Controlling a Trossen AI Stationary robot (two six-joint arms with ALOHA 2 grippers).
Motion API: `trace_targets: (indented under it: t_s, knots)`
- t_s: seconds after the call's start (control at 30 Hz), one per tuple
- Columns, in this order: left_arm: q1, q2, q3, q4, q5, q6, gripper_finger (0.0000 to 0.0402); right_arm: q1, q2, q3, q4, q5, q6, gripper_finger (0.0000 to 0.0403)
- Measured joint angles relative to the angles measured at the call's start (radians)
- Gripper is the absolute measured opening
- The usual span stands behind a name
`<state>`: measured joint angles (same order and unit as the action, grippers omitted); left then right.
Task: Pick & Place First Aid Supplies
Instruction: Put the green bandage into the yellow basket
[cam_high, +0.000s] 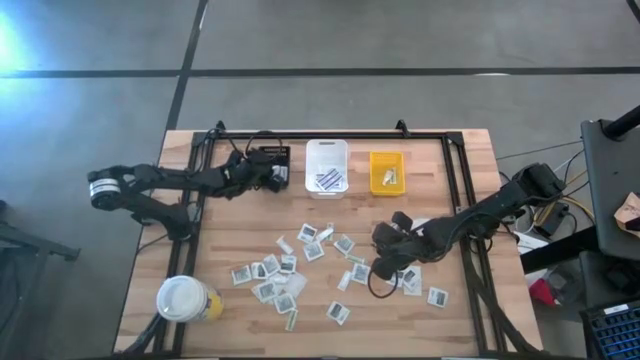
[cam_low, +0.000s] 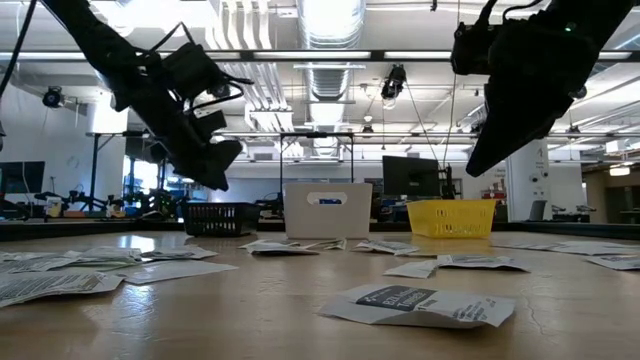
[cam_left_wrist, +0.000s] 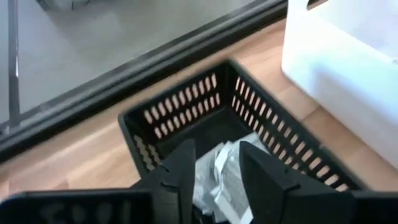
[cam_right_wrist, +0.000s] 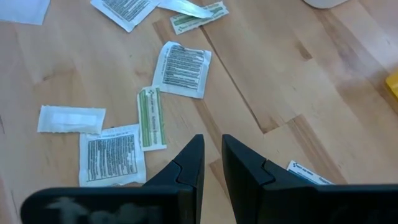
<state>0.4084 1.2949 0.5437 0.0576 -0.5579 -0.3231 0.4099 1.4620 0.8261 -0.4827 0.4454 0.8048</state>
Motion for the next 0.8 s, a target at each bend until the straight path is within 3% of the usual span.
trace_targets:
  t_s: [0.37,0.8]
  knots:
    - [-0.034,-0.054,0.102,-0.062,0.232,0.196,0.0126,0.003,0.000,0.016,0.052,0.001,-0.137,0.0052]
    - [-0.289,-0.151,0.106,-0.173,0.247,0.288,0.0126,0.002,0.000,0.053,0.168,0.001,-0.499,0.0052]
